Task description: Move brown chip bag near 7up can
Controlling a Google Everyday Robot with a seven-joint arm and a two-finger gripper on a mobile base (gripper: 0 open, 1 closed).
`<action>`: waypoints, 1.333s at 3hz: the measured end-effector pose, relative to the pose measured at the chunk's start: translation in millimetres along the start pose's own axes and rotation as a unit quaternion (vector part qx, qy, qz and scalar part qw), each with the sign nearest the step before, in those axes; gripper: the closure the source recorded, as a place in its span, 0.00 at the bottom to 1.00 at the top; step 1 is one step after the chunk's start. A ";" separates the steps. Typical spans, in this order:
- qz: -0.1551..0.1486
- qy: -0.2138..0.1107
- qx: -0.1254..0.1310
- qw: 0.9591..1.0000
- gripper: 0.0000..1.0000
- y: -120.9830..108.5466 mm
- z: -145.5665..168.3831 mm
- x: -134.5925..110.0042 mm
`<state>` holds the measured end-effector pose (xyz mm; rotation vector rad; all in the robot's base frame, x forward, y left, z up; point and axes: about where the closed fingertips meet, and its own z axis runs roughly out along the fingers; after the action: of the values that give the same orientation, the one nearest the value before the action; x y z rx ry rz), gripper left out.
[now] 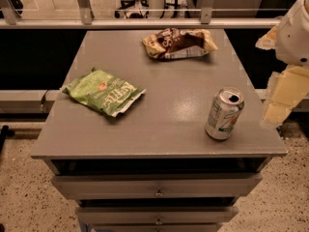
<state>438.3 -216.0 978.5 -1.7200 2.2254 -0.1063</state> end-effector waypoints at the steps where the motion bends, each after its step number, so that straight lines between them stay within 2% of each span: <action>1: 0.000 0.000 0.000 1.000 0.00 -0.1 0.0 0.0; 2: -0.009 -0.032 0.011 0.999 0.00 -25.4 18.3 -17.6; 3: -0.011 -0.074 0.016 0.997 0.00 -62.1 46.0 -38.7; 4: 0.012 -0.124 0.003 0.992 0.00 -105.2 73.2 -63.3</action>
Offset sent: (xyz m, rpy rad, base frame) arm 0.0444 0.0131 -0.0187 0.0589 -0.0383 0.0405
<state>571.8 -174.1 949.4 -1.6049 2.0616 0.0999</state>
